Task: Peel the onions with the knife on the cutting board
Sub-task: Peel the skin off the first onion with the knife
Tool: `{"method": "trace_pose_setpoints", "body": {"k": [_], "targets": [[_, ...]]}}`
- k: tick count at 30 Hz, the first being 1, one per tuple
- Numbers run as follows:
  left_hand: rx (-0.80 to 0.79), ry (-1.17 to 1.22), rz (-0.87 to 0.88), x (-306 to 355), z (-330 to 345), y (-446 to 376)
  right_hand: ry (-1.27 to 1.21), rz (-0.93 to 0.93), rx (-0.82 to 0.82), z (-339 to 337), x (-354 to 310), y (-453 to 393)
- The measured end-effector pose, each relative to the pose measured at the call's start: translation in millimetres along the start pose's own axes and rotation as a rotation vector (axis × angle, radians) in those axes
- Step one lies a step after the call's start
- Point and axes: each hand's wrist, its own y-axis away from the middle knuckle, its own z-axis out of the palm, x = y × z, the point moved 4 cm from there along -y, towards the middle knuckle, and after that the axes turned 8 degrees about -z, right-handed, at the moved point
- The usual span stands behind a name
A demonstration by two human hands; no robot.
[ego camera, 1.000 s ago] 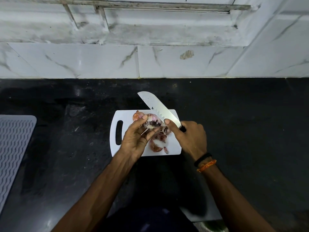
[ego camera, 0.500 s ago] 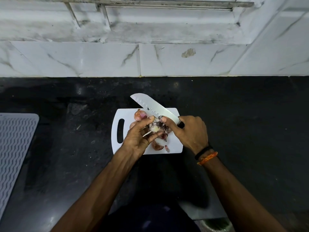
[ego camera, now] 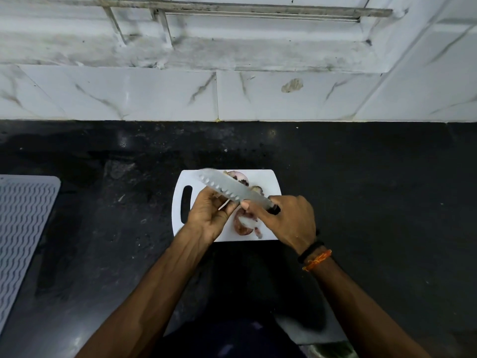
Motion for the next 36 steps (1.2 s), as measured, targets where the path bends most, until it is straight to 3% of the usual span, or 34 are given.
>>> {"method": "trace_pose_setpoints", "body": {"k": [4, 9, 27, 36], "targets": [[-0.079, -0.006, 0.006, -1, 7, 5, -0.099, 0.127, 0.093, -8, 15, -5], [-0.096, -0.001, -0.021, -3, 10, 9, -0.128, 0.152, 0.066, -10, 22, -13], [-0.032, 0.060, -0.065, -7, 7, 5, -0.107, 0.111, 0.066, 2, 15, -17], [0.080, -0.069, -0.031, -18, 6, 5, 0.043, -0.008, 0.080, 14, -5, -11]]}}
